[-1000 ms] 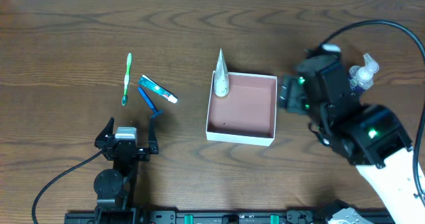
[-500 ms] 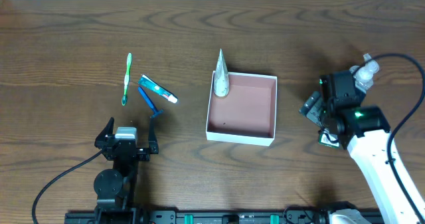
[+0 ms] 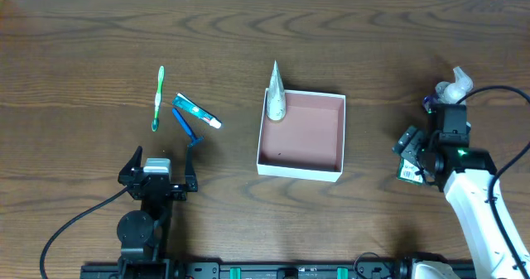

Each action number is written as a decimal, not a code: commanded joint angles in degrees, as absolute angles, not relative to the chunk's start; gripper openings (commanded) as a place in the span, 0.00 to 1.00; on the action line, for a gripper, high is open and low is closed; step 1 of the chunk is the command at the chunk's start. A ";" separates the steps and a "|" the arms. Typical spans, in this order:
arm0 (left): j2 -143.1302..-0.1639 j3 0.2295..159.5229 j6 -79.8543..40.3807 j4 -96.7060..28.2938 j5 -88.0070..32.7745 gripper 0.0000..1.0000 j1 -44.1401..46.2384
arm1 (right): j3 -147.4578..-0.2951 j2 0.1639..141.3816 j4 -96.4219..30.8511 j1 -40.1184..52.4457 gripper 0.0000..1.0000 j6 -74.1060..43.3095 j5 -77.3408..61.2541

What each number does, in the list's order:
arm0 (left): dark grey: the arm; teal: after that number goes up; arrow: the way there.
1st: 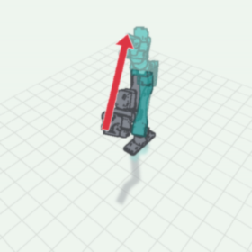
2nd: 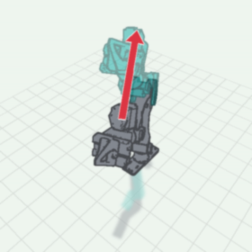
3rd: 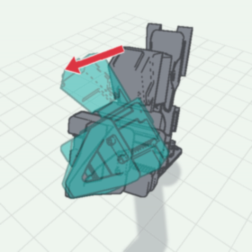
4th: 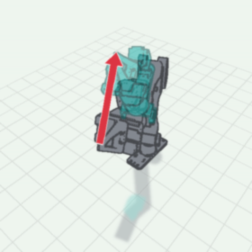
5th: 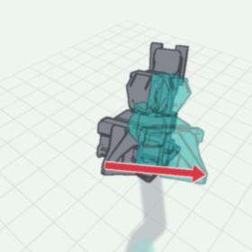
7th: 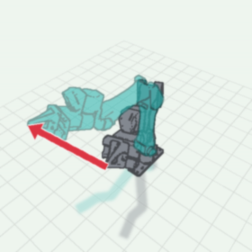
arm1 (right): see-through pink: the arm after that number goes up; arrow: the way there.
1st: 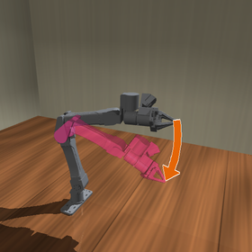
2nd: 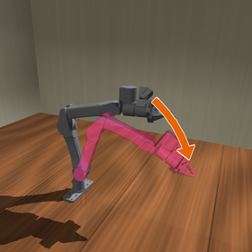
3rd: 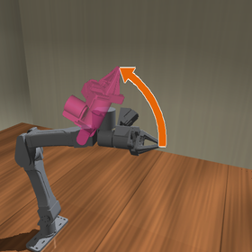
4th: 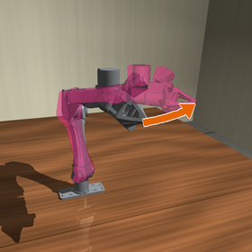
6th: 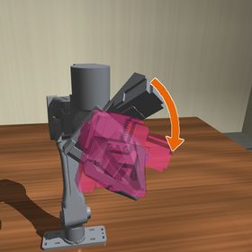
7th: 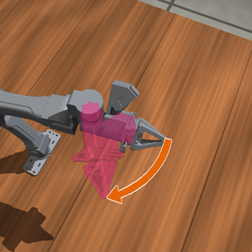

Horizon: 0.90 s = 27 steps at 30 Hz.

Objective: Pack container
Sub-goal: 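Move the right gripper back and grasp the green 100g packet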

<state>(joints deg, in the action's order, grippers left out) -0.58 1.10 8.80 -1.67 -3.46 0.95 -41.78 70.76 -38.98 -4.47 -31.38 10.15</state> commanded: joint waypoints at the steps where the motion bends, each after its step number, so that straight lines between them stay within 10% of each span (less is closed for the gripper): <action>1: -0.30 0.23 8.45 -3.81 -3.66 0.98 0.67 | -38.44 70.52 -37.30 -6.13 0.90 -28.21 10.90; 27: -0.30 0.23 8.45 -3.81 -3.66 0.98 0.67 | -31.03 81.93 -15.40 -6.79 0.80 -27.86 7.22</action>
<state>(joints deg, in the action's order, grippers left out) -0.58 1.10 8.80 -1.69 -3.49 0.95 -31.07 80.79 -15.79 -6.31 -28.40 7.25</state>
